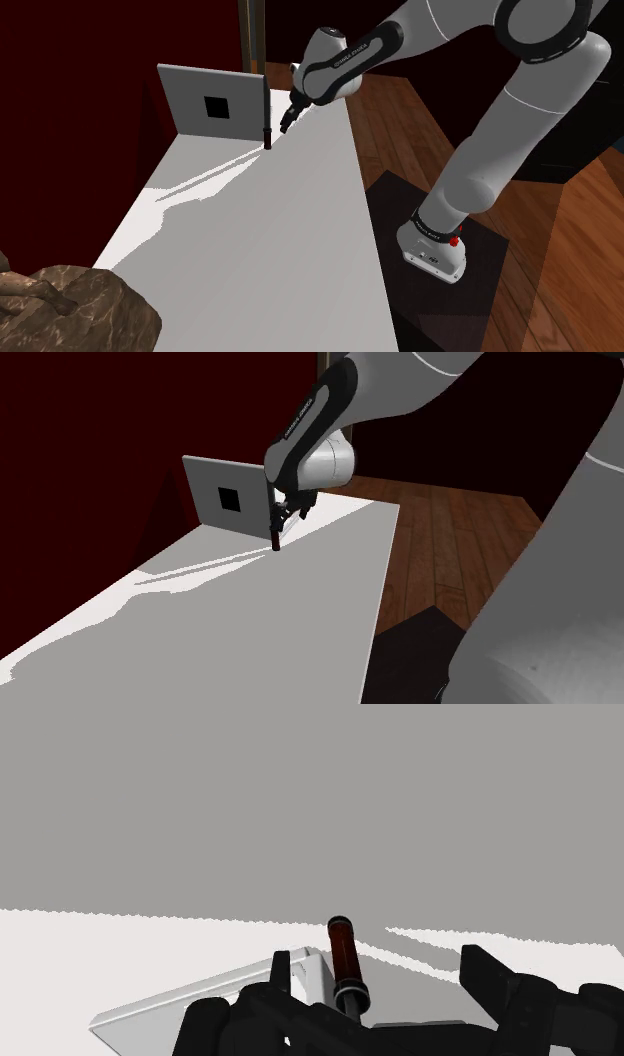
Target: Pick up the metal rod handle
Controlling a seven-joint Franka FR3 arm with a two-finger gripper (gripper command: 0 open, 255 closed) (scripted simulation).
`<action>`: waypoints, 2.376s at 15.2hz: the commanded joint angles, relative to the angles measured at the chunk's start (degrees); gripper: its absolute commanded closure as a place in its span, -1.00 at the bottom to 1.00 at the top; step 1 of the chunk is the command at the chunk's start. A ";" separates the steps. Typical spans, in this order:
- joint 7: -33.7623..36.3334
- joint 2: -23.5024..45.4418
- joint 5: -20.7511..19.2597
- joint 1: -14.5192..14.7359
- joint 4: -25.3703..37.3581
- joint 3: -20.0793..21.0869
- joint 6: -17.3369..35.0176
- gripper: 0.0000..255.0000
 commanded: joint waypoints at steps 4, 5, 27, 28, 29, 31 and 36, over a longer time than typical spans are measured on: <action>-8.96 11.11 6.31 -0.01 7.61 1.65 7.90 -1.00; -10.63 13.20 7.45 -0.32 9.30 2.39 9.17 -1.00; -13.29 17.53 9.79 -1.63 9.77 4.32 13.38 1.00; -12.92 16.88 9.44 -1.41 9.78 4.02 12.72 1.00; -12.54 16.24 9.08 -1.21 9.80 3.74 12.05 1.00; -11.79 14.99 8.36 -0.86 9.88 3.22 10.72 1.00; -9.99 12.03 6.55 -0.21 10.32 2.18 7.33 1.00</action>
